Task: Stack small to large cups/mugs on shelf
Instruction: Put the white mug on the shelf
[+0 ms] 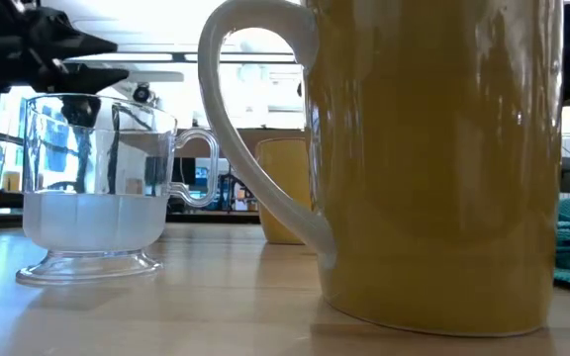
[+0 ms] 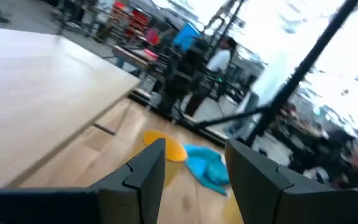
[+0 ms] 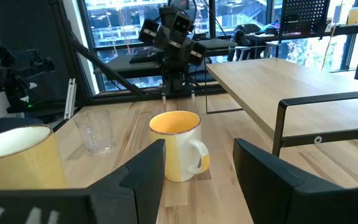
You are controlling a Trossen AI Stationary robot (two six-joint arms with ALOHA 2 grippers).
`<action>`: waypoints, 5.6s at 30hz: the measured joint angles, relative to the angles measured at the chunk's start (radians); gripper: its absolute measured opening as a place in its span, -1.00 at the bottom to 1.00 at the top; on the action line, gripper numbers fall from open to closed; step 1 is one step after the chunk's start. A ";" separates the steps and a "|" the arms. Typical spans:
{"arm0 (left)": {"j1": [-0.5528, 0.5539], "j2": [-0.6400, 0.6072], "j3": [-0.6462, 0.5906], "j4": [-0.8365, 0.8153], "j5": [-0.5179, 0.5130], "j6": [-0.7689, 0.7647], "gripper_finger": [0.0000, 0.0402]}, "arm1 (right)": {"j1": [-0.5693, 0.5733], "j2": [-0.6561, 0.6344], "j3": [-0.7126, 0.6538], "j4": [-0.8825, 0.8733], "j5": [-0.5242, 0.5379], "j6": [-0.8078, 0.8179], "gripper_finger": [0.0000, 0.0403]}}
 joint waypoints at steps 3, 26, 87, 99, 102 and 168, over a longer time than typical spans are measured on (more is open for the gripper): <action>0.000 0.000 0.000 -0.003 -0.015 -0.080 -0.23 | 0.000 0.000 -0.001 0.009 0.000 -0.041 -0.10; 0.000 0.000 0.000 -0.010 -0.098 -0.050 -0.23 | 0.000 0.000 -0.001 0.134 0.044 0.822 -0.10; -0.001 0.000 -0.001 -0.085 0.115 -0.151 -0.23 | 0.340 1.585 1.279 -0.491 -0.109 0.508 -0.10; -0.001 0.000 -0.001 -0.075 0.246 -0.231 -0.23 | 0.340 1.586 1.277 -0.358 -0.086 0.630 -0.10; -0.001 0.000 -0.001 -0.074 0.248 -0.249 -0.23 | 0.341 1.586 1.277 -0.358 -0.087 0.602 -0.10; 0.000 0.000 -0.001 -0.084 0.150 -0.098 -0.23 | 0.413 1.586 1.276 -0.456 0.065 0.683 -0.10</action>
